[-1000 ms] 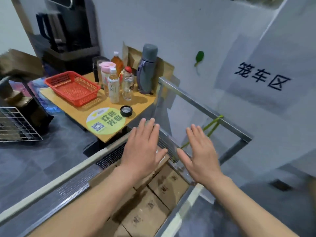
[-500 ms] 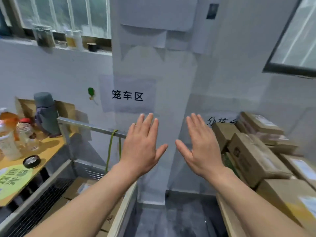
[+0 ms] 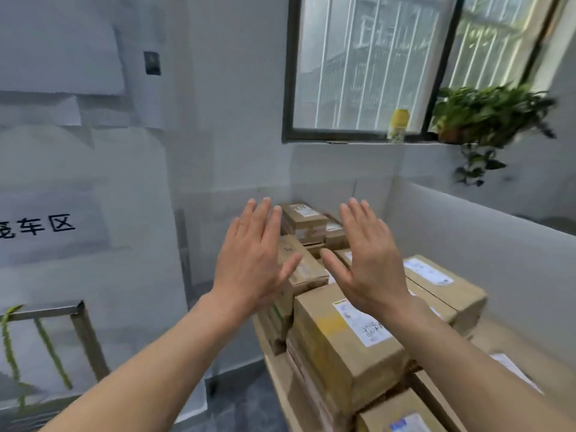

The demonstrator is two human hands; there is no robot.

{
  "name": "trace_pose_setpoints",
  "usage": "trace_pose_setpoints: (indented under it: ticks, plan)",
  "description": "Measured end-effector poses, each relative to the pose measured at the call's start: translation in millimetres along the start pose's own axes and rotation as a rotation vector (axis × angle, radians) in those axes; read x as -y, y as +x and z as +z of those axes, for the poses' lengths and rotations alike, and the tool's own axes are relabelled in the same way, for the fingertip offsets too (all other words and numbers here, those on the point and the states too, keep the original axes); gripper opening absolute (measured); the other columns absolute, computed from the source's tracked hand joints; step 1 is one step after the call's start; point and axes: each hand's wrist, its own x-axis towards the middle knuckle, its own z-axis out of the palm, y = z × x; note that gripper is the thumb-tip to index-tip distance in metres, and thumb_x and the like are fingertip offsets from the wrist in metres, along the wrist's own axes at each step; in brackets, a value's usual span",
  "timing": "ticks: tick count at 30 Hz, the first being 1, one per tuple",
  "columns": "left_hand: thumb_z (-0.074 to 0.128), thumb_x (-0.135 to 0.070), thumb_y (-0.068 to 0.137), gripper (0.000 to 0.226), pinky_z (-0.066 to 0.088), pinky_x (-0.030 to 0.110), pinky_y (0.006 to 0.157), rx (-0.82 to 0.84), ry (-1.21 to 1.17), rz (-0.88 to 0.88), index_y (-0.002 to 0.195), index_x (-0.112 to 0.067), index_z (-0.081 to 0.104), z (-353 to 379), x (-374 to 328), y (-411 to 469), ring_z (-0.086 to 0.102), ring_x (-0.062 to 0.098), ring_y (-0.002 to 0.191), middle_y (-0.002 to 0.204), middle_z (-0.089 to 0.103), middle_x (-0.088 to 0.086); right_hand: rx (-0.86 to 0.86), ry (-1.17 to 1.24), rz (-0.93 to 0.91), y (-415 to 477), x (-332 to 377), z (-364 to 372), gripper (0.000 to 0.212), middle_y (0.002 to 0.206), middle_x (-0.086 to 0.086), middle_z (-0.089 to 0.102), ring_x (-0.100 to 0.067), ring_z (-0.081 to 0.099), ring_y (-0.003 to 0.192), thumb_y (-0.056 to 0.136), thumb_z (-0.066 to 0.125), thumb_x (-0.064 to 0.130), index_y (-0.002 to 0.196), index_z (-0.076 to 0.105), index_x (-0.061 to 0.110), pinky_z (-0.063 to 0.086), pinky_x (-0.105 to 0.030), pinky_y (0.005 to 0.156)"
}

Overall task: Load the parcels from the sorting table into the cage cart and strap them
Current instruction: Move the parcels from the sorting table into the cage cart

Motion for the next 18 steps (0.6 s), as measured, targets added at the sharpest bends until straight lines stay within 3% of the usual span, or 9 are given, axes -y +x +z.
trace_pose_setpoints:
  ticks: [10,18]
  plan:
    - [0.042,-0.059,0.09,0.08,0.028,0.049,0.114,0.059,-0.23,0.2,0.149,-0.005,0.033,39.6,-97.4,28.8,0.024,0.035,0.147,0.157,0.031,0.015,0.032,-0.33,0.267,-57.2,-72.9,-88.3,0.076,0.16,-0.012,0.032,-0.026,0.023,0.15,0.093,0.042,0.055,0.153,0.034,0.009,0.026,-0.048,0.118]
    - [0.04,-0.059,0.092,0.079,0.035,0.052,0.11,0.099,-0.38,0.342,0.146,-0.002,0.038,57.9,-142.0,6.0,0.031,0.038,0.143,0.152,0.037,0.019,0.081,-0.479,0.433,-111.4,-68.1,-120.7,0.077,0.161,-0.011,0.029,-0.026,0.021,0.151,0.093,0.039,0.057,0.154,0.032,0.01,0.018,-0.043,0.118]
